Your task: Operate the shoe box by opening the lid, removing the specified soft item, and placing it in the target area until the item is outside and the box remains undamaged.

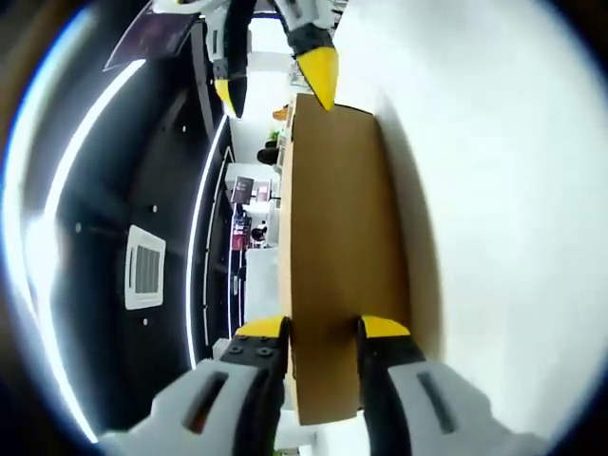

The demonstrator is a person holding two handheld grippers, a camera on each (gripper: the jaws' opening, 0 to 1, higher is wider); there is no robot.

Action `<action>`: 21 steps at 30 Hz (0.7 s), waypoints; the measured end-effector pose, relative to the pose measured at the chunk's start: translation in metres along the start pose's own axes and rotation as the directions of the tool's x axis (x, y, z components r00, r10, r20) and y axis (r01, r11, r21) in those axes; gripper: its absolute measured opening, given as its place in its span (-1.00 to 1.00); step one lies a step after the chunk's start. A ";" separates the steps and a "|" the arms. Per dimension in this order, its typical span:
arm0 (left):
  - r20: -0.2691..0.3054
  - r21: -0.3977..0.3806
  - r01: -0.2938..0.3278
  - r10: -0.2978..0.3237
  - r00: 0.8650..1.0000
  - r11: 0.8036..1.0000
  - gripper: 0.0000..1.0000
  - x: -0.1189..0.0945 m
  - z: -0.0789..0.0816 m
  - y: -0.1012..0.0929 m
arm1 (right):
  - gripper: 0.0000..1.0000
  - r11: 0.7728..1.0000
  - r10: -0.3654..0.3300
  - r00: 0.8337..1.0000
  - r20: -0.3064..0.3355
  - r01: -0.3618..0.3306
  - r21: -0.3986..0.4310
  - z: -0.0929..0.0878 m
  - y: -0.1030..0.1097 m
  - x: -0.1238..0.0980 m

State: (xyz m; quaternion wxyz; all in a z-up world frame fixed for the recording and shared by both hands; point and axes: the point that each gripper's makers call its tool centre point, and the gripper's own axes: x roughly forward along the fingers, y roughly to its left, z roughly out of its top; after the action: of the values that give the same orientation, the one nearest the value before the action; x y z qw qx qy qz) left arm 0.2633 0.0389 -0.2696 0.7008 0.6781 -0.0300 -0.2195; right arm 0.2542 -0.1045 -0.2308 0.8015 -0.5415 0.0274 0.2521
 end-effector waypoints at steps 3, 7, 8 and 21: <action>0.003 -0.001 0.002 -0.002 1.000 1.000 -0.43 0.000 0.000 0.000 | 0.28 1.000 0.004 1.000 0.018 -0.004 -0.027 0.011 0.012 0.007; 0.005 -0.002 0.004 -0.004 1.000 1.000 -0.43 0.000 0.000 0.000 | 0.30 0.998 0.016 1.000 0.019 -0.015 -0.065 0.016 0.021 0.011; 0.005 -0.002 0.004 -0.004 1.000 1.000 -0.43 0.000 0.000 0.000 | 0.30 0.997 0.012 1.000 0.022 -0.010 -0.072 0.017 0.021 0.012; 0.007 -0.002 0.001 -0.001 1.000 1.000 -0.43 0.000 0.000 -0.001 | 0.20 0.979 -0.063 0.998 0.008 0.064 -0.194 0.018 0.025 0.025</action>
State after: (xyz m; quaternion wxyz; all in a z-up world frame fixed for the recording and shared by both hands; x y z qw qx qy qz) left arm 0.2633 0.0386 -0.2701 0.7014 0.6765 -0.0319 -0.2221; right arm 0.2609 -0.0720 -0.2524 0.7525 -0.6175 -0.0156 0.2284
